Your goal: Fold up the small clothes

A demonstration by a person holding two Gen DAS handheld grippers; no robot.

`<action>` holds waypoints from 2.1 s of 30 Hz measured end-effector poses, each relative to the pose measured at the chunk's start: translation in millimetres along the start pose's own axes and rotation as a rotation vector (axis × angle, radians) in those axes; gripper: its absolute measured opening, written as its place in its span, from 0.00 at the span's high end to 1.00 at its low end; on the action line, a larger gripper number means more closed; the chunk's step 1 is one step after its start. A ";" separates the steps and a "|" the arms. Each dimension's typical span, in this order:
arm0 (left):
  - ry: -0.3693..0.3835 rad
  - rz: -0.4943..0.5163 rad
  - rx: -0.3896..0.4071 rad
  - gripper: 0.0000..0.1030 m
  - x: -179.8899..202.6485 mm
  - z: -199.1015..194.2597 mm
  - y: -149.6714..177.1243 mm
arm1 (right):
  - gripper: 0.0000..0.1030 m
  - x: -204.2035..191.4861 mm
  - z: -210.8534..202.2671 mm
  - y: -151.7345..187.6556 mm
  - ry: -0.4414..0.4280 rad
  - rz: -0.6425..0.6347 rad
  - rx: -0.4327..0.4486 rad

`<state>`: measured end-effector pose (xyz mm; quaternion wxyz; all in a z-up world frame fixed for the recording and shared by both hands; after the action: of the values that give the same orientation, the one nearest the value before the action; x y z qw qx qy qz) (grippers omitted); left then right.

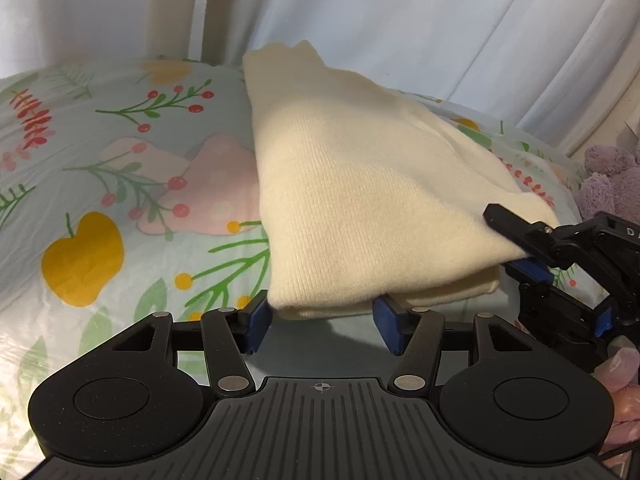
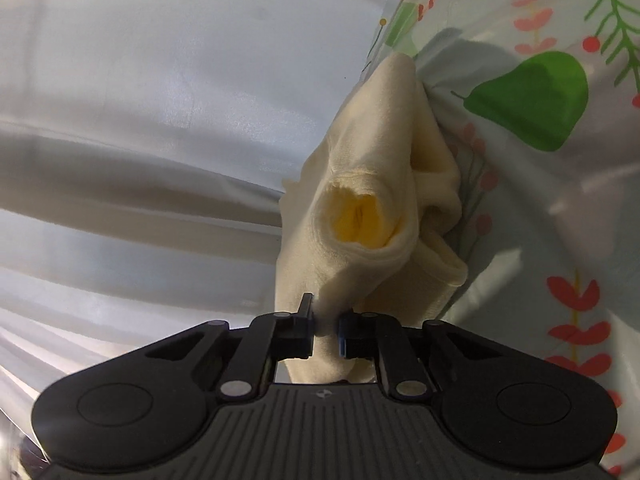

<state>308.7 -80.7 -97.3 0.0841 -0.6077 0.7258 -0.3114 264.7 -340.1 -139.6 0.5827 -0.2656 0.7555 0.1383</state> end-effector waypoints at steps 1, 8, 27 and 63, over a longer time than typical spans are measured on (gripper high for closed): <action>-0.007 -0.001 0.004 0.41 -0.5 -0.2 -0.6 | 0.91 6.5 -1.0 -1.7 -0.087 0.095 -0.007; -0.030 -0.072 0.011 0.42 -16.6 -3.0 -6.4 | 0.92 8.1 -6.9 0.1 0.073 -0.080 -0.018; 0.205 -0.302 0.075 0.23 -100.7 -42.5 -35.8 | 0.42 -26.1 -69.2 -48.4 0.402 -0.566 0.023; 0.396 -0.331 -0.082 0.23 -60.8 57.3 -83.6 | 0.56 -0.3 9.1 -113.9 0.236 -0.285 -0.118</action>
<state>421.7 -49.6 -111.9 -0.1368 -0.6483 0.6307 -0.4041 336.2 -428.8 -130.5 0.4872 -0.4180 0.7639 0.0664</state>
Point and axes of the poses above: each gripper's, at about its wrist camera, not at the fingertips, and z roughly the way its jaws point, x to its right, y to its underside, the point moved 3 cm from there along z, roughly the way its jaws point
